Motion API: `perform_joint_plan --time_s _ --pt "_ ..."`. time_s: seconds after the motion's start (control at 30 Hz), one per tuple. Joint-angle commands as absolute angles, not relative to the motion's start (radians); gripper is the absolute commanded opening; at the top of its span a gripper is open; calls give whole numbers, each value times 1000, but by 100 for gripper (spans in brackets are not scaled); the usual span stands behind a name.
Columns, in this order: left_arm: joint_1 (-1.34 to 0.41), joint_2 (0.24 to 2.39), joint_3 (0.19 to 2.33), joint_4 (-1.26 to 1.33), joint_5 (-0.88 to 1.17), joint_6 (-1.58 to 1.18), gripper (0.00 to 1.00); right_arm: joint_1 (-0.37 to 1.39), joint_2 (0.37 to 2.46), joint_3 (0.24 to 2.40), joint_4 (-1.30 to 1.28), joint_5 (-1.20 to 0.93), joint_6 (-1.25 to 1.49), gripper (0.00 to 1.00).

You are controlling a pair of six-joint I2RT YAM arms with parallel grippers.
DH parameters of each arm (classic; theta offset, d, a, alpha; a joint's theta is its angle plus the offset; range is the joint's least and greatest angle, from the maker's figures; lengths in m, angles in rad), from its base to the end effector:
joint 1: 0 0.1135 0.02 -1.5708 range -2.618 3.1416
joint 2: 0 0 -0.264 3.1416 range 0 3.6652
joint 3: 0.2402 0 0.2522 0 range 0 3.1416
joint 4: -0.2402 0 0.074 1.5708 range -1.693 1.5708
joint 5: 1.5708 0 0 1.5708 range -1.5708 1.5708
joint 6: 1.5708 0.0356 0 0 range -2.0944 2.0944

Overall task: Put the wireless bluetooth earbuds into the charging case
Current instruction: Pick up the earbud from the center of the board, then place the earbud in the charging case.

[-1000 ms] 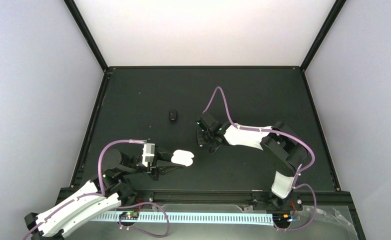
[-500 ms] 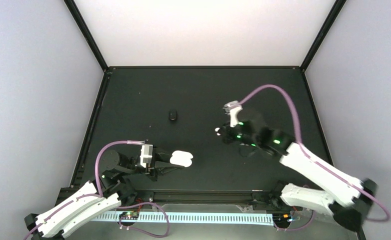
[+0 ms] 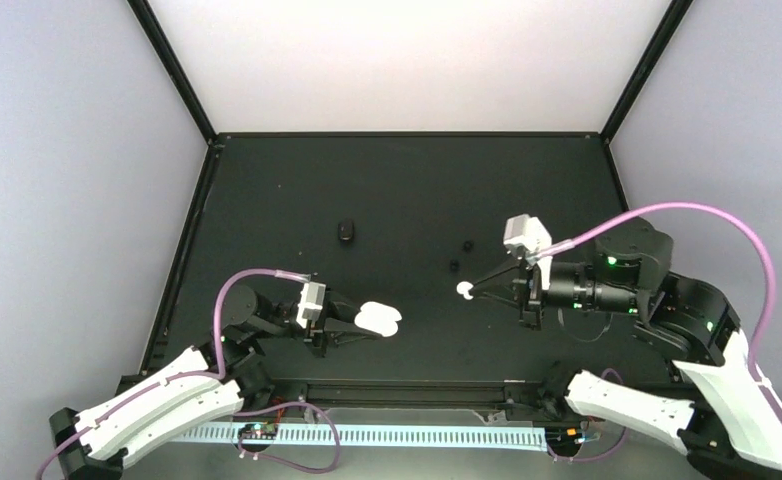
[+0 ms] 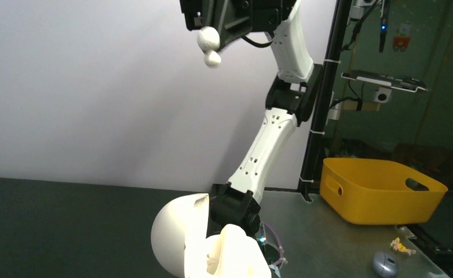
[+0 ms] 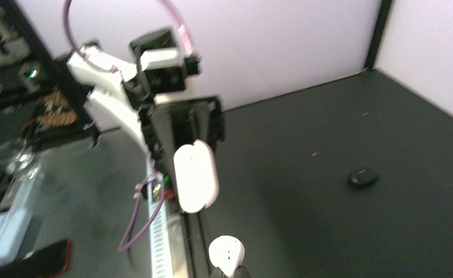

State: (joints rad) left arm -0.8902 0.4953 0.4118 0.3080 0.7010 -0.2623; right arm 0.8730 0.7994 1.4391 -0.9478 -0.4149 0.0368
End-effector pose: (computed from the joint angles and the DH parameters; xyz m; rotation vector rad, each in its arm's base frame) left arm 0.0674 -0.1198 0.3009 1.0553 1.1468 -1.4023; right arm 0.0521 0.0845 0.4648 -1.0697 1.6660 0.9986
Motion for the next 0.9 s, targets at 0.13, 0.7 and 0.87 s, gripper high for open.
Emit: perform_joint_plan --time_s 0.13,0.7,0.87 --pt "-890 581 492 393 798 -271 1 1148 930 1503 -1086 -290 -50 1" --pt "-894 643 509 402 870 -266 2 1330 1105 1550 -1060 -87 -110 1" --pt "-893 646 506 406 853 -260 2 1347 1114 1535 -999 -95 -81 1"
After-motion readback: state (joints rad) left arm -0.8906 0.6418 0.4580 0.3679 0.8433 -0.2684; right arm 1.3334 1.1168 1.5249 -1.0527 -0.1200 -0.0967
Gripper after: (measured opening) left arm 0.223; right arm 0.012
